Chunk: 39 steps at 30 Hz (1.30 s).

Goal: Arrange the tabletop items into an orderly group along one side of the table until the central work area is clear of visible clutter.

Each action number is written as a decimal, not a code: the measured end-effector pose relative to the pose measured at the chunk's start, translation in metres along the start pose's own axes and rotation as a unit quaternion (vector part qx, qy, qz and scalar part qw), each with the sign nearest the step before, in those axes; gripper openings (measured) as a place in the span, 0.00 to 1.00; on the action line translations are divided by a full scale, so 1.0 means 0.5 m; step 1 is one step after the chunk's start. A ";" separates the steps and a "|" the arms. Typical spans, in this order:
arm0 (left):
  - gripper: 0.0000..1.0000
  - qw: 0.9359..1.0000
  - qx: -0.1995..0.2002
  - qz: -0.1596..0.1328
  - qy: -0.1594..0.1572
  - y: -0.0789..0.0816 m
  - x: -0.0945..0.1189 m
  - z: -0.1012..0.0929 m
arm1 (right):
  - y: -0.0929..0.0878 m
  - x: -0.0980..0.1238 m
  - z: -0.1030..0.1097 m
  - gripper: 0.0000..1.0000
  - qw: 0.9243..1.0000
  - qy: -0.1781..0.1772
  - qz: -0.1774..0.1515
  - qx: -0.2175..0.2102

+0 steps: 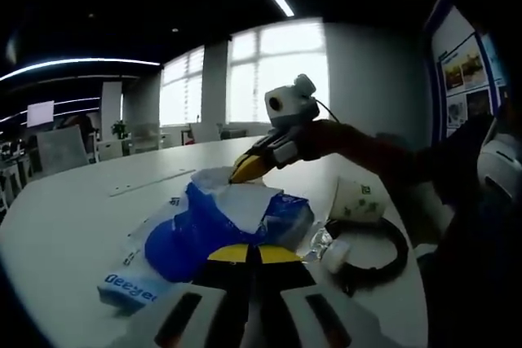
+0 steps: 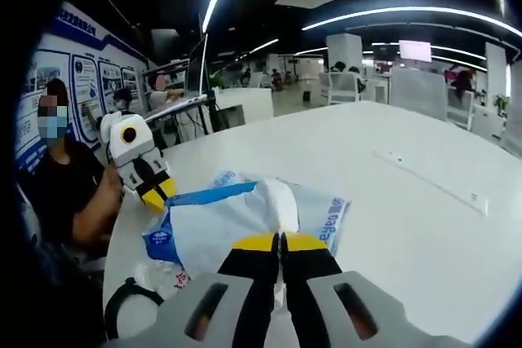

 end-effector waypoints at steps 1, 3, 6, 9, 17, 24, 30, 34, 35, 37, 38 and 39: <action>0.00 1.000 0.000 -0.001 -0.001 0.001 0.001 0.000 | 0.001 0.001 0.000 0.00 1.000 -0.001 0.000 0.001; 0.00 1.000 0.000 -0.003 0.000 0.004 0.003 0.000 | 0.001 0.002 0.001 0.00 1.000 -0.001 -0.001 -0.002; 0.00 1.000 -0.001 -0.009 0.003 0.011 0.007 0.001 | 0.004 0.006 0.000 0.00 1.000 -0.001 -0.004 -0.002; 0.00 1.000 -0.004 -0.013 0.004 0.020 0.011 0.000 | 0.010 0.012 -0.002 0.00 1.000 -0.003 -0.008 -0.002; 0.00 1.000 -0.015 -0.016 0.006 0.040 0.015 -0.006 | 0.030 0.028 -0.004 0.00 1.000 -0.009 -0.020 0.004; 0.00 1.000 -0.023 -0.018 0.008 0.055 0.019 -0.011 | 0.047 0.040 -0.013 0.00 1.000 -0.012 -0.028 0.006; 0.00 0.999 -0.027 -0.022 0.010 0.069 0.022 -0.012 | 0.052 0.049 -0.003 0.00 0.999 -0.013 -0.037 0.009; 0.00 0.999 -0.031 -0.022 0.011 0.079 0.025 -0.015 | 0.059 0.057 0.005 0.00 0.999 -0.013 -0.042 0.013; 0.00 0.999 -0.031 -0.023 0.011 0.080 0.026 -0.015 | 0.060 0.058 0.005 0.00 0.999 -0.014 -0.044 0.012; 0.00 0.999 -0.034 -0.023 0.011 0.085 0.026 -0.016 | 0.064 0.063 0.009 0.00 0.999 -0.014 -0.047 0.013; 0.00 0.999 -0.034 -0.023 0.012 0.088 0.027 -0.016 | 0.065 0.065 0.009 0.00 0.999 -0.014 -0.048 0.013; 0.00 0.999 -0.035 -0.023 0.011 0.090 0.027 -0.016 | 0.068 0.069 0.007 0.00 0.999 -0.015 -0.050 0.013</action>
Point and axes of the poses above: the point that each gripper's makers call its tool centre point, and the gripper's own axes: x roughly backward along the fingers, z roughly to its left, y roughly out of its top, the point moved 1 cm from there along x, roughly backward along the fingers, and after that the axes turned 5 degrees about z, right-handed, at the moved point
